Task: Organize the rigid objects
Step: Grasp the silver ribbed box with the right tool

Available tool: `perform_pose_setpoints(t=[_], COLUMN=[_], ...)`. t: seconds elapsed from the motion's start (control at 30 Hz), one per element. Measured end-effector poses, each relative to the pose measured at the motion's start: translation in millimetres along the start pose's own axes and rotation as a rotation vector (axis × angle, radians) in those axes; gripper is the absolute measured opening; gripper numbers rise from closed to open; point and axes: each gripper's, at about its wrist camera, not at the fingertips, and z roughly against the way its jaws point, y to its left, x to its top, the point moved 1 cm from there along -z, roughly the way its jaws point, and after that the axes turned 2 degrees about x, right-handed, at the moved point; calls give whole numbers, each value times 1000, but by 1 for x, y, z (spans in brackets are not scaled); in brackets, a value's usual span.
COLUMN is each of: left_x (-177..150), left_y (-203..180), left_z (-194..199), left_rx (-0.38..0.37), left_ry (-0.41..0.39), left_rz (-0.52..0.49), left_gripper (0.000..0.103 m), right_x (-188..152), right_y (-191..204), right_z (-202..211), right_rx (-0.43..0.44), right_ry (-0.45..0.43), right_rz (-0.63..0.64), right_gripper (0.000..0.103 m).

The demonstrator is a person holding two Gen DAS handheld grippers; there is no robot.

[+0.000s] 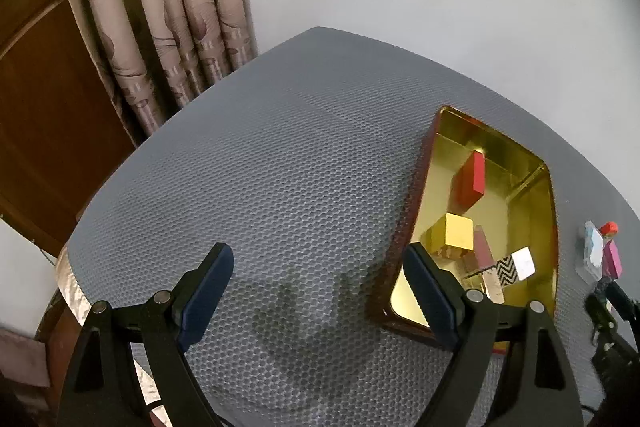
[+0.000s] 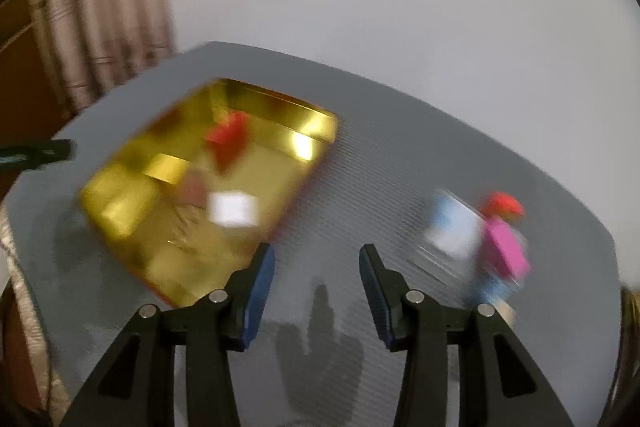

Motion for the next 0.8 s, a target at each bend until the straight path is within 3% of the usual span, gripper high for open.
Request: perform_pose_setpoints(t=[0.17,0.37,0.8], left_x=[-4,-7,-12], left_y=[-10,-18,-32], left_z=[1,5,4], left_rx=[-4,-4,6], left_ry=[-4,-21,-24], left_rz=[-27,-58,-103], left_gripper=[84,85,85], right_x=[-31,-66,-87], right_y=[-70,-126,-152], right_z=[1,-6,-35], right_rx=[-113,-167,-179], right_ry=[40,97,103], right_rz=[-153,-283,-332], right_gripper=[45,45,45])
